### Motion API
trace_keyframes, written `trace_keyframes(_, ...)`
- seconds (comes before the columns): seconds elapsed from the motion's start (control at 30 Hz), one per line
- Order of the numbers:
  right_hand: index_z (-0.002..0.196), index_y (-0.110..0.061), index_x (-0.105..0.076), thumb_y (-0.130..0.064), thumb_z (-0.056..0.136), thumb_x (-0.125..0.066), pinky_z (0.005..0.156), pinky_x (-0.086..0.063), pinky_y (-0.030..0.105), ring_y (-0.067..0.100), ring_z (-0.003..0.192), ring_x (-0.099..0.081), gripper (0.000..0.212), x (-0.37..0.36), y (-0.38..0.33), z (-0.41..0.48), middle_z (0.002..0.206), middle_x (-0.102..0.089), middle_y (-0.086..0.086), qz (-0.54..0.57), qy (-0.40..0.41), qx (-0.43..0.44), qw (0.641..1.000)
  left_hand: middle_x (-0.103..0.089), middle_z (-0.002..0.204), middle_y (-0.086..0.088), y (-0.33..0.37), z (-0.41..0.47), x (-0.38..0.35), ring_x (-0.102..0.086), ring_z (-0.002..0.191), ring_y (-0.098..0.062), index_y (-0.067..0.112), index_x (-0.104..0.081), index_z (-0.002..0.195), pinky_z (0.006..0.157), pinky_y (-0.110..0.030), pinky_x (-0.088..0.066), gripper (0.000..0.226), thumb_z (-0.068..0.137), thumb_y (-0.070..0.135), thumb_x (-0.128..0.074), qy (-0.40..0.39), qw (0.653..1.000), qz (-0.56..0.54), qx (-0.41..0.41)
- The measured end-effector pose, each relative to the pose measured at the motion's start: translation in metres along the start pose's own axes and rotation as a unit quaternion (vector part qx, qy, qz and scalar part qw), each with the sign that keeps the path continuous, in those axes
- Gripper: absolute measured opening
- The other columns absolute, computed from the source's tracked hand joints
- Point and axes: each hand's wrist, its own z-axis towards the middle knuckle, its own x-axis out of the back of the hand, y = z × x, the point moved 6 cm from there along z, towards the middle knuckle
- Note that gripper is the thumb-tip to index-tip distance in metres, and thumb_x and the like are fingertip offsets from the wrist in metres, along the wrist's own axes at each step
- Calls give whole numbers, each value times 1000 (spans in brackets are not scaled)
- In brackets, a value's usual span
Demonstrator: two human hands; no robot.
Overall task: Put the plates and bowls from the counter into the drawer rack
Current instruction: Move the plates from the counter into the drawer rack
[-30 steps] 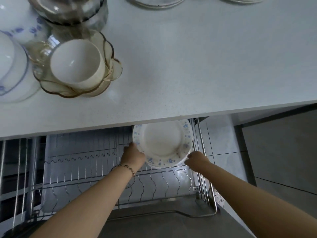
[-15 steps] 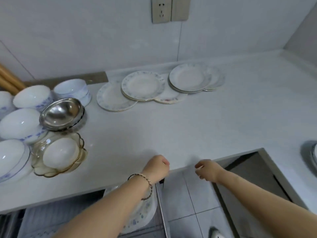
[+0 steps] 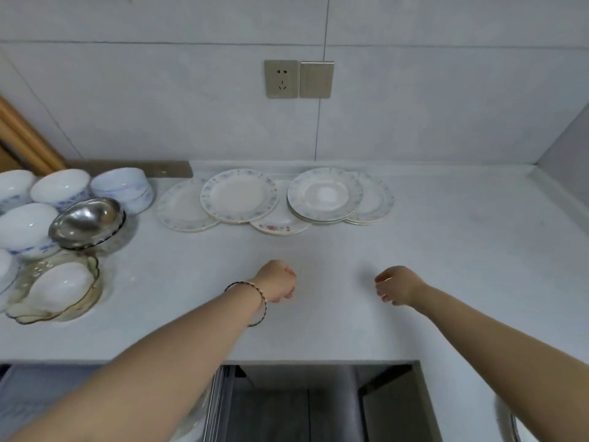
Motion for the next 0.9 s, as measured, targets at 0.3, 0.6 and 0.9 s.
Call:
trace_keyframes(0.3, 122, -1, -54, -3, 91, -45, 55, -40, 21, 14, 60, -51, 33, 34, -37, 86, 84, -58, 11, 26, -19, -5, 999, -53, 69, 0, 39, 85, 18, -54, 57, -10, 18, -46, 78, 50, -19, -39, 20, 95, 9, -38, 0, 999, -26, 42)
trace_keyframes(0.6, 141, -3, -37, -38, 91, -53, 106, -37, 34, 32, 129, -47, 63, 68, -92, 203, 138, -52, 16, 45, 105, -37, 993, -58, 97, -11, 87, 200, 43, -60, 93, -29, -3, -40, 132, 76, -34, -48, 58, 87, 28, -59, 35, 996, -44, 68)
trace_keyframes(0.9, 122, -1, -50, -38, 95, -43, 65, -51, 25, 34, 89, -61, 47, 87, -121, 304, 118, -62, 20, 44, 130, -64, 988, -65, 110, -13, 81, 276, 26, -62, 97, -29, 3, -57, 111, 81, -38, -54, 33, 83, 20, -52, 112, 969, -180, 129)
